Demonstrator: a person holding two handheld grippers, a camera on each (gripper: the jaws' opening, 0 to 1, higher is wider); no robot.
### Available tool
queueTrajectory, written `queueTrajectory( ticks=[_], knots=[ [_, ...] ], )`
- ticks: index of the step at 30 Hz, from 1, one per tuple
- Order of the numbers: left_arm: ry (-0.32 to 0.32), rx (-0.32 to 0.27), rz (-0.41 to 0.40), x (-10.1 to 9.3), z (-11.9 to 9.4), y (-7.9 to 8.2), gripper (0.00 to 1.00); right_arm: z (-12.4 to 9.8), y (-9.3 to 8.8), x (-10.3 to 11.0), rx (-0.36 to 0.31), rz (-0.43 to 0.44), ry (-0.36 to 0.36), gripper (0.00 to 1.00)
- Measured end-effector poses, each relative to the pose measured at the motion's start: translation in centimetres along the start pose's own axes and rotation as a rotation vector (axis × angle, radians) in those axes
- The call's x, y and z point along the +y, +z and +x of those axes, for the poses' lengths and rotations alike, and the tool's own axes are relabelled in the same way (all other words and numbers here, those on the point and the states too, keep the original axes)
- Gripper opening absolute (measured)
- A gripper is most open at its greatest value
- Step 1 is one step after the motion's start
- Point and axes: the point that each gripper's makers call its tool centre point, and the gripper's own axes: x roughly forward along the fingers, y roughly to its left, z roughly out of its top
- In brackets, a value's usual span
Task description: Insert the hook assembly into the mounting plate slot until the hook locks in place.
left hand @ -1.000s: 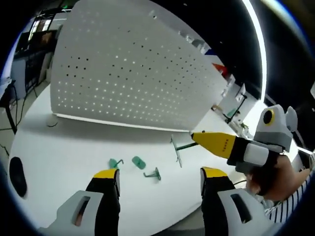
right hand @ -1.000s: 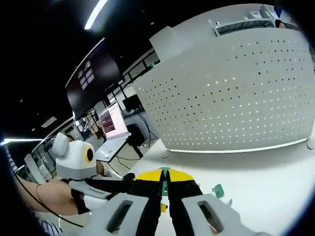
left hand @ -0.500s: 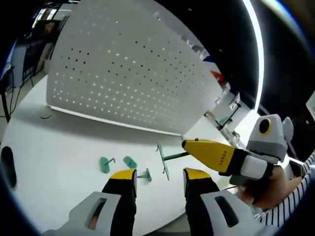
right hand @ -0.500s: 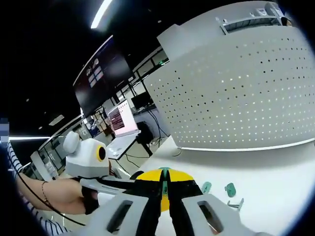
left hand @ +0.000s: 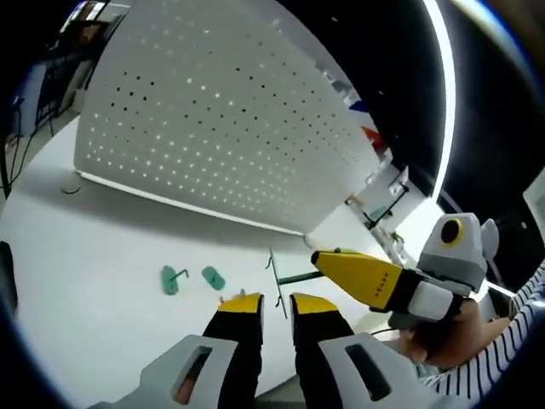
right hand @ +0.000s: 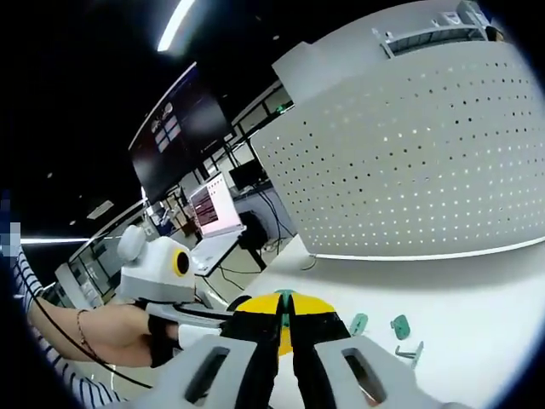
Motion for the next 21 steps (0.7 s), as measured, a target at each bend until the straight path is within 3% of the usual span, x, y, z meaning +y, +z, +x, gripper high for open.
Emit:
queueTrajectory(
  ticks=[4, 17, 21],
  knots=[
    [-0.033, -0.006, -0.007, -0.7, 0.0, 0.1, 0.05, -0.3, 0.3, -0.3, -0.016, 0.033, -0.003, 0.0],
    [-0.05, -0.012, 0.006, -1.0, -0.4, 0.5, 0.02, -0.9, 0.6, 0.6, -0.031, 0.012, 0.006, 0.0],
    [-0.076, -0.007, -0.024, -1.5, -0.5, 0.7, 0.01, -1.3, 1.0, 0.9, -0.044, 0.002, 0.004, 0.0]
  ],
)
